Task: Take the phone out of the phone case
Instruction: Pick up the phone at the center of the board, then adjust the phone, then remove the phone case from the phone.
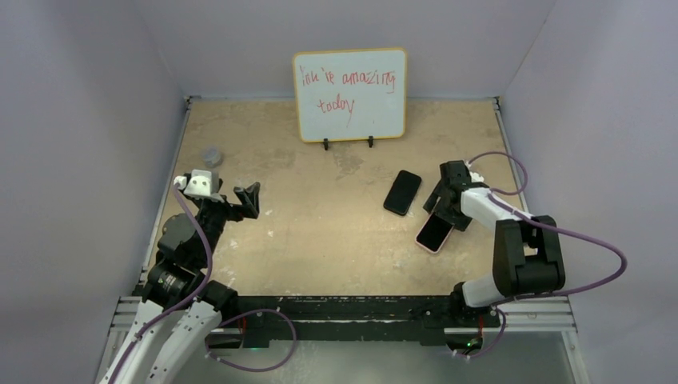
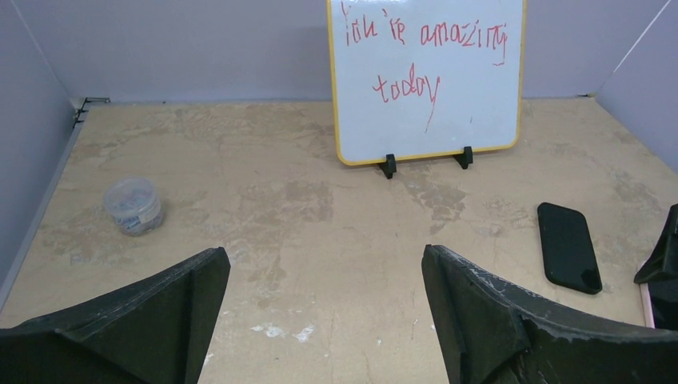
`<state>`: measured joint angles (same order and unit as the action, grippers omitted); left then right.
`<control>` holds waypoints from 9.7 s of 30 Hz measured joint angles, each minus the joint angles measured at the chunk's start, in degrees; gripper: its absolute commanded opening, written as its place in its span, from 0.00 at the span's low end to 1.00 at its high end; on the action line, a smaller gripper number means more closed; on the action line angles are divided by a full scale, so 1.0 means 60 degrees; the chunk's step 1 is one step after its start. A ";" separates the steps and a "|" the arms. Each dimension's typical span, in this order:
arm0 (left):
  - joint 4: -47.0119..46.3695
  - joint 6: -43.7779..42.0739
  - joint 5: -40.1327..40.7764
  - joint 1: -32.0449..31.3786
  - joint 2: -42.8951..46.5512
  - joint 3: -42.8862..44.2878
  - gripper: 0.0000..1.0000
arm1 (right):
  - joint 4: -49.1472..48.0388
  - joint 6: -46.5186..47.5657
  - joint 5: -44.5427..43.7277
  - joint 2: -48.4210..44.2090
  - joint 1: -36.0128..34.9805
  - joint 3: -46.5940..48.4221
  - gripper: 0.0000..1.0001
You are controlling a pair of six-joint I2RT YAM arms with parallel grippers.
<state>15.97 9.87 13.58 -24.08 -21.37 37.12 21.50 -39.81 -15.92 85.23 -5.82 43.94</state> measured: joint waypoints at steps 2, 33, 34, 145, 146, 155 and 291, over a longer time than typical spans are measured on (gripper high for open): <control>0.0000 0.0007 -0.0069 0.0000 0.0000 0.0000 0.96 | -0.0127 0.0007 0.0036 -0.0215 0.0011 -0.0197 0.81; -0.1960 0.3359 -0.4758 -0.0007 -0.4073 -0.1009 0.92 | -0.1668 0.1002 0.2401 -0.2601 -0.3519 -0.1202 0.20; -0.2262 0.3526 -0.4863 -0.0011 -0.4153 -0.1180 0.92 | -0.1807 0.0994 0.2473 -0.2484 -0.3697 -0.1107 0.19; -1.3763 0.9289 -0.4444 -0.1923 -0.7828 -0.4120 0.31 | -1.8192 -0.5537 0.7293 0.0430 -0.5085 -0.4277 0.00; -1.3748 0.9278 -0.4503 -0.1902 -0.7825 -0.4120 0.35 | -1.8214 -0.5563 0.7337 0.0430 -0.5089 -0.4277 0.00; -1.3315 0.9249 -0.6043 -0.1089 -0.7781 -0.3832 0.47 | -1.8312 -0.5850 0.7715 0.0878 -0.5089 -0.4251 0.00; -1.3504 1.1267 -0.8593 -0.0423 -0.8779 -0.2204 0.00 | -1.0265 0.2616 1.0378 -0.3009 -0.5300 -0.2441 0.00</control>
<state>-65.06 77.47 -37.98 -26.61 -74.04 23.90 -40.10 -24.12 46.35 67.18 -37.63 29.30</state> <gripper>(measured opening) 0.189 0.147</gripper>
